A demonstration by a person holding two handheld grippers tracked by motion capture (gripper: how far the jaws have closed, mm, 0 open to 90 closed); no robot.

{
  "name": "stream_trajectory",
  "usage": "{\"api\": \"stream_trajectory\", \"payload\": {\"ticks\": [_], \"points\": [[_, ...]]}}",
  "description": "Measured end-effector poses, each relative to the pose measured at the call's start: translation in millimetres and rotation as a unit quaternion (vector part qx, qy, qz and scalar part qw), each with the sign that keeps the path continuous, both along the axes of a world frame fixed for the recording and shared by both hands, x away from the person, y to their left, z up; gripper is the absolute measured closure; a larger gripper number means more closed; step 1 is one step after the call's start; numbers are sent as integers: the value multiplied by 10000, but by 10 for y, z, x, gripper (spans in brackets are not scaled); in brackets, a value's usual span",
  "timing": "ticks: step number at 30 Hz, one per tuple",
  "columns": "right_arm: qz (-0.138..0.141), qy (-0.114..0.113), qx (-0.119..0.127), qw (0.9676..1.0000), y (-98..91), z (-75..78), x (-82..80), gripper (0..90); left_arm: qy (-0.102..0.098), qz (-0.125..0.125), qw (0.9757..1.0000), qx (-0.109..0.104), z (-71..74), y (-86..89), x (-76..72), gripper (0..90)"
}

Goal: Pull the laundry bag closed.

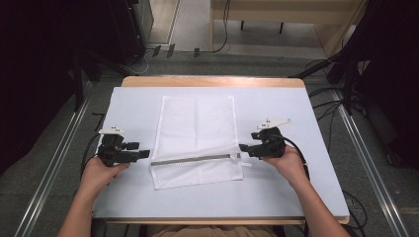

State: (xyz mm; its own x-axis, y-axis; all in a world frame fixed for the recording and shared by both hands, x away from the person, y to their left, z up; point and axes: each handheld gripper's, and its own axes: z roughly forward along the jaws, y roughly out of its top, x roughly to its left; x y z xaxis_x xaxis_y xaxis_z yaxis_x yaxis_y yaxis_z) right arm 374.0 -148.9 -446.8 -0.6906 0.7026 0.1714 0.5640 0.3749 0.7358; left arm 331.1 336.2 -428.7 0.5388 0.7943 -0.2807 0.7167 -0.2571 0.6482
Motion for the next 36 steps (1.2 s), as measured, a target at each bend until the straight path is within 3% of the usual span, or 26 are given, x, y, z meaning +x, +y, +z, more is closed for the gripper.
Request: {"api": "stream_trajectory", "payload": {"ticks": [11, 16, 25, 36], "points": [[-97, -173, -195, 9996, -179, -14, 36, 280, -8, 151, 9999, 18, -13, 69, 12, 321], [-49, -239, -279, 9993, -279, -31, 36, 225, 0, 244, 9997, 56, -19, 113, 23, 321], [-236, -122, -312, 9992, -363, -64, 88, 224, 42, 474, 9988, 82, -63, 166, 45, 294], [-285, -31, -400, 9988, -374, -102, 110, 225, 101, 507, 9982, 307, -121, 164, 58, 280]]}}
